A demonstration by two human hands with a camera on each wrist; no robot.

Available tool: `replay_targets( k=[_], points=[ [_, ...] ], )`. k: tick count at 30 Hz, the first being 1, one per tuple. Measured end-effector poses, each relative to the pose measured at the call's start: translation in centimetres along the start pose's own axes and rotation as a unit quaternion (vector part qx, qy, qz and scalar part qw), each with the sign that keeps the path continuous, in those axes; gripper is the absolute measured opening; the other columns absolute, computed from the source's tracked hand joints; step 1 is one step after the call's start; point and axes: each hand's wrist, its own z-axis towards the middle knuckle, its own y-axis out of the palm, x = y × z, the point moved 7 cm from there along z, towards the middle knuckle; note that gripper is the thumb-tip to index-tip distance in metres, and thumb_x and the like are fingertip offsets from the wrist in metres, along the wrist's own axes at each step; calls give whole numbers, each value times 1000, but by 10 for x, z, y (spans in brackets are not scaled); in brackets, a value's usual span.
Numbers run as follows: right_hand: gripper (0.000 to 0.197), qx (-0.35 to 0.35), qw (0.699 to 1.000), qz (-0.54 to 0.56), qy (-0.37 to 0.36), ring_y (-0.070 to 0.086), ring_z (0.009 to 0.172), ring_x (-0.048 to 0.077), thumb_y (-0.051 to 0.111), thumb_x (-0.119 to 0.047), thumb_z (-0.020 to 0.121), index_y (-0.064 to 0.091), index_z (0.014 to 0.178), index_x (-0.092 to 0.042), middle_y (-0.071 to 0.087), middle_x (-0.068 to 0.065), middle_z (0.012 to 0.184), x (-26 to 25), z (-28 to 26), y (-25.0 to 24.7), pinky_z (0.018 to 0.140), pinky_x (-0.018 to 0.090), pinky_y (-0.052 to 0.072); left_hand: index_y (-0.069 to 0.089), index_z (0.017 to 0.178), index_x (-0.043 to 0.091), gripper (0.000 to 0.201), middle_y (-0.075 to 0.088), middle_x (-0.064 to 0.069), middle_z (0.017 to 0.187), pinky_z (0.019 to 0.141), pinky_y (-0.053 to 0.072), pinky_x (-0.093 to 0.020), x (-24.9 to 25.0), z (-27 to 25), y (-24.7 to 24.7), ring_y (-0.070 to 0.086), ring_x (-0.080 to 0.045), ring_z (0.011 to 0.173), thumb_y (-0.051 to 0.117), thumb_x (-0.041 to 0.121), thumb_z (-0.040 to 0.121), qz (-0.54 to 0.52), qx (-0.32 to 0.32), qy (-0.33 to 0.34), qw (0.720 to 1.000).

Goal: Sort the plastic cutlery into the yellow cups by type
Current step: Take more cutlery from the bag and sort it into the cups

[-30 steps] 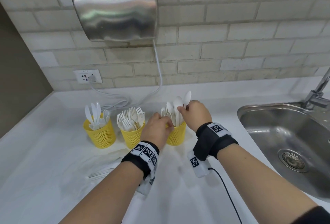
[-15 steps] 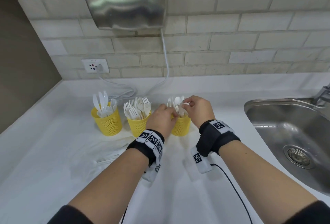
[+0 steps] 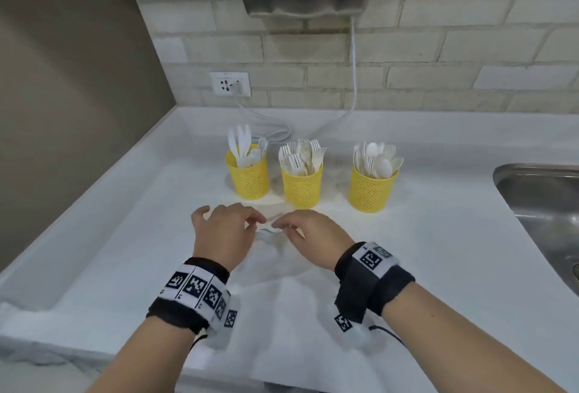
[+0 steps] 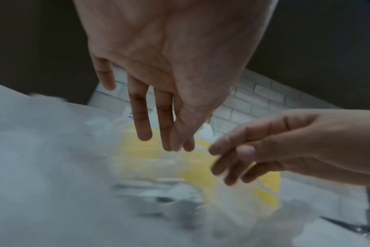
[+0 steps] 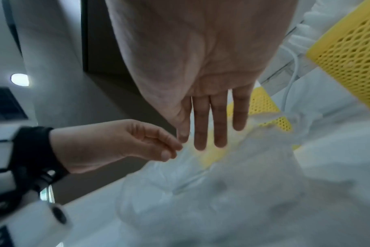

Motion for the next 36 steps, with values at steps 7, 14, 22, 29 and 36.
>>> replay_targets(
  k=[7,14,22,29,36],
  points=[
    [70,-81,984,-116,112,54,119,25,63,-17,84,32,145,-33,37,-3,147,38,-1,19,95,37,47,48,131,44,53,46,15,139,104,36,-33,-68,-22,38,34,-12,134,67,37,83,10,-157,-30,987],
    [48,-60,985,-162,26,38,122,26,54,-13,87,50,135,-18,47,5,131,-5,35,38,103,33,34,35,144,32,72,31,6,145,103,40,-32,-63,-11,45,32,-19,130,71,34,82,-48,-159,12,986],
    [90,-184,957,-207,82,25,144,23,68,-39,78,20,152,-18,26,3,157,5,65,70,117,38,22,22,150,30,86,21,6,155,108,37,-38,-80,5,53,27,-25,137,70,47,80,8,-231,23,973],
    [71,-161,962,-201,94,33,134,26,61,-53,77,42,138,-22,41,1,142,3,68,75,109,41,26,30,146,31,74,33,7,147,104,40,-38,-84,7,62,33,-21,132,62,53,83,-13,-221,22,975],
    [51,-171,943,-273,86,43,118,28,64,-35,80,47,122,-11,52,8,123,-5,70,86,93,38,41,34,143,29,66,40,4,141,103,40,-36,-86,9,65,36,-21,130,62,47,86,-35,-219,12,975]
  ],
)
